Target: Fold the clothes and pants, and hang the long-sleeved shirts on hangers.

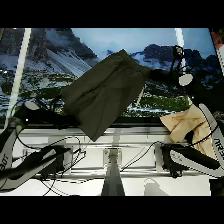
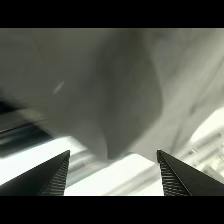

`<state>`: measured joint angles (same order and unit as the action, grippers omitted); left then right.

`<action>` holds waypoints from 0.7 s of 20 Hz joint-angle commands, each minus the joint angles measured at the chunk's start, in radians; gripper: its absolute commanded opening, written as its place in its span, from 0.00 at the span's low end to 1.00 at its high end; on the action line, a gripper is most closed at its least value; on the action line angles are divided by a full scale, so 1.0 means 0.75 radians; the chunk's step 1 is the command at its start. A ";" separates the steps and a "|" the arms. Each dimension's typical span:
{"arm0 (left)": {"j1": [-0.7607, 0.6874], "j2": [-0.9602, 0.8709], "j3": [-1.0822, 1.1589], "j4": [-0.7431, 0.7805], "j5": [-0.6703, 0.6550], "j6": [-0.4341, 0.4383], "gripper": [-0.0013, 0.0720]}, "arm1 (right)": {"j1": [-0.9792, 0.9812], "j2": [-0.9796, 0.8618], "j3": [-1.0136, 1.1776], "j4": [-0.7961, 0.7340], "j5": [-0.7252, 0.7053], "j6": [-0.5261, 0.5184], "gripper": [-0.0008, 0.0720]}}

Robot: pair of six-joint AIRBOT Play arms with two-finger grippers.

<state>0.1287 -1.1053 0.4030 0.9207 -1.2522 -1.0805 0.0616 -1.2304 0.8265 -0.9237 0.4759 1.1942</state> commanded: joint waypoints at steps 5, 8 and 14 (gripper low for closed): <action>-0.409 -0.257 -0.022 -0.335 0.205 0.079 0.86 | 0.001 0.001 0.001 0.008 0.004 0.002 0.04; -0.429 -0.303 -0.008 -0.497 0.203 0.240 0.65 | 0.001 0.001 0.001 0.008 0.003 0.002 0.04; -0.418 -0.302 0.181 -0.496 0.014 0.493 0.03 | 0.001 0.024 0.005 0.004 -0.007 0.001 0.04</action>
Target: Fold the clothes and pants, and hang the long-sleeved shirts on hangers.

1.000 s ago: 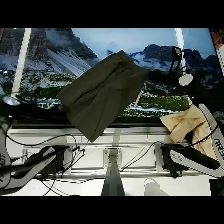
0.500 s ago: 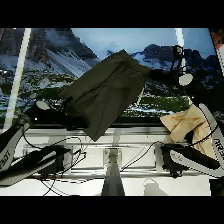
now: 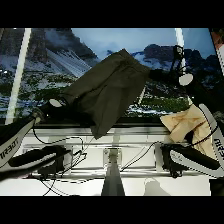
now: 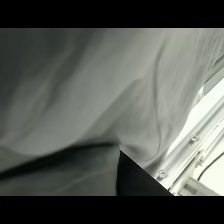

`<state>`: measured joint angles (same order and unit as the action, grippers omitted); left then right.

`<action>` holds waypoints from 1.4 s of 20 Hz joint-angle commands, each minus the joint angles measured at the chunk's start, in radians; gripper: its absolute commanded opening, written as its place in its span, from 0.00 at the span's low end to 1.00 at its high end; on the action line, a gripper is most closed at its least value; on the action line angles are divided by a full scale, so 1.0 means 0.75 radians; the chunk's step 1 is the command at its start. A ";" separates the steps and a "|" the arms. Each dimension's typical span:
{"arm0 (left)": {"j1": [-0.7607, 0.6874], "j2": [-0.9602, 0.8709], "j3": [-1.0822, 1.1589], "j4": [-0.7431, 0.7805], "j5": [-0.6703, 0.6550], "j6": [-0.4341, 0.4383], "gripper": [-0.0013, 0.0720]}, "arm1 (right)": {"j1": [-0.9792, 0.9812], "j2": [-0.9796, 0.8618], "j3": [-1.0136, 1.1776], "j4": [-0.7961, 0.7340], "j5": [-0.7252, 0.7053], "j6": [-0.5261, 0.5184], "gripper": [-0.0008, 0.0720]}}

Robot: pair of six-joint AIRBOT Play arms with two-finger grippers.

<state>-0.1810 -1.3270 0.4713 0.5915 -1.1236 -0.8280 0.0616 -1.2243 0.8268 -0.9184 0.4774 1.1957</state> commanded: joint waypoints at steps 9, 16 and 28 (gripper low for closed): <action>0.386 0.186 0.960 -0.260 -0.402 0.177 0.03 | 0.001 0.268 0.461 -0.052 0.004 -0.006 0.04; 0.933 0.544 1.162 -0.870 -0.174 0.178 0.03 | 0.002 0.567 0.840 0.038 0.308 -0.006 0.04; 1.276 0.877 1.162 -0.498 0.053 -0.010 0.03 | 0.002 0.766 0.852 0.079 0.726 0.039 0.04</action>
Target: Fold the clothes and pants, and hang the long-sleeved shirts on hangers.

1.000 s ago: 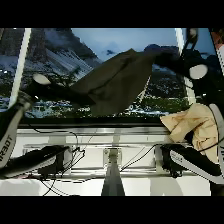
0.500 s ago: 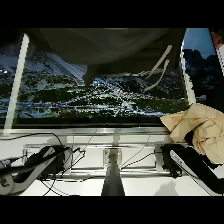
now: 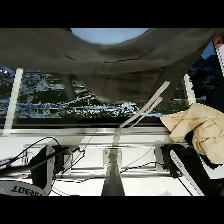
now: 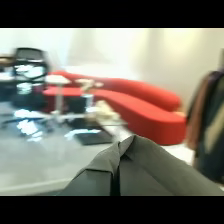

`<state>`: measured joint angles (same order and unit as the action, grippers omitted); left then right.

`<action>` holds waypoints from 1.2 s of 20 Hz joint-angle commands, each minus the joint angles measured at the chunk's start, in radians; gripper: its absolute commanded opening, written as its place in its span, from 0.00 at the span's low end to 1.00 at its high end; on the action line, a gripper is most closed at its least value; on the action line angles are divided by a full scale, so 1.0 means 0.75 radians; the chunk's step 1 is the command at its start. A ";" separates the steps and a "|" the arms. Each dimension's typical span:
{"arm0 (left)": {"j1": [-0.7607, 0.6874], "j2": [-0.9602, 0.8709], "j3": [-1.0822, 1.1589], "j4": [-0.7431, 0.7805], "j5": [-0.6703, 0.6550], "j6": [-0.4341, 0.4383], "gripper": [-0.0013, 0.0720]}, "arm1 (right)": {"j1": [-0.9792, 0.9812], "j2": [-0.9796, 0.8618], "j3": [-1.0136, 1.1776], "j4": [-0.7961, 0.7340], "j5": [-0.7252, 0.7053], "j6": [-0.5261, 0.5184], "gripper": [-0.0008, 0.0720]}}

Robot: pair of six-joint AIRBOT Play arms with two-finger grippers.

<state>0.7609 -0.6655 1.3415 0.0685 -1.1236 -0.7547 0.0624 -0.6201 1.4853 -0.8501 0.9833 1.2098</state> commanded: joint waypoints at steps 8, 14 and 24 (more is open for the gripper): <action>-0.627 -0.695 0.002 0.684 0.129 -0.141 0.03 | 0.001 -0.777 -0.228 -0.025 -0.190 0.047 0.04; -0.692 -1.132 0.002 0.758 0.060 -0.247 0.03 | -0.001 -1.162 -0.228 -0.084 -0.246 0.047 0.04; -0.715 -1.045 -0.071 1.420 -0.941 -0.487 0.03 | -0.001 -1.176 -0.228 -0.575 0.519 0.014 0.04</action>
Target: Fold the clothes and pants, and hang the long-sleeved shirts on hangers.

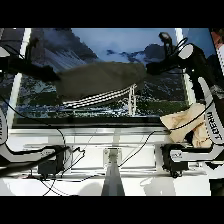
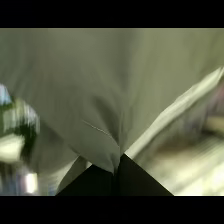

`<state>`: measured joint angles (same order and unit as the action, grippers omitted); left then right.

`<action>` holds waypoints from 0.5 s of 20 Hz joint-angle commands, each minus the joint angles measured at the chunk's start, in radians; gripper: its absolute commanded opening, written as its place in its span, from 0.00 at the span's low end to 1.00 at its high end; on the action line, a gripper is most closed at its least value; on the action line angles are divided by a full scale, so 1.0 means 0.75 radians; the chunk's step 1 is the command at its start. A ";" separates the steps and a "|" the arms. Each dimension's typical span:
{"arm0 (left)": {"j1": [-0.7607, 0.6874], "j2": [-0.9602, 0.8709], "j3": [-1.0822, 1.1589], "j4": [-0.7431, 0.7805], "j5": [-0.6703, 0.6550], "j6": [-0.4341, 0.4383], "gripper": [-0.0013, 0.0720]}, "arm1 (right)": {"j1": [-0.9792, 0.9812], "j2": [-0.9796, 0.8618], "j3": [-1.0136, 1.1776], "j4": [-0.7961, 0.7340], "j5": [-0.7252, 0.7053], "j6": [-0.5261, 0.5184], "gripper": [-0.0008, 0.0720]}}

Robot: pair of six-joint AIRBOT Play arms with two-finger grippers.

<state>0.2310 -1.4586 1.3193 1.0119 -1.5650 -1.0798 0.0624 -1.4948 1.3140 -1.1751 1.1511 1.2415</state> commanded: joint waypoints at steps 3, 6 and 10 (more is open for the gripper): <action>-0.009 0.015 -0.168 0.121 -0.253 -0.058 0.05 | 0.000 -0.011 0.000 -0.143 0.183 -0.054 0.47; -0.009 -0.007 -0.283 -0.026 -0.100 -0.058 0.78 | -0.001 -0.027 0.000 -0.140 -0.117 0.064 0.98; -0.009 -0.049 -0.300 -0.147 -0.049 -0.058 0.78 | -0.001 -0.141 0.001 -0.071 -0.160 0.138 0.98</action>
<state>0.2241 -1.4796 1.1175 0.9722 -1.6379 -1.1202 0.0624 -1.5528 1.3144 -1.2572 1.0851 1.3025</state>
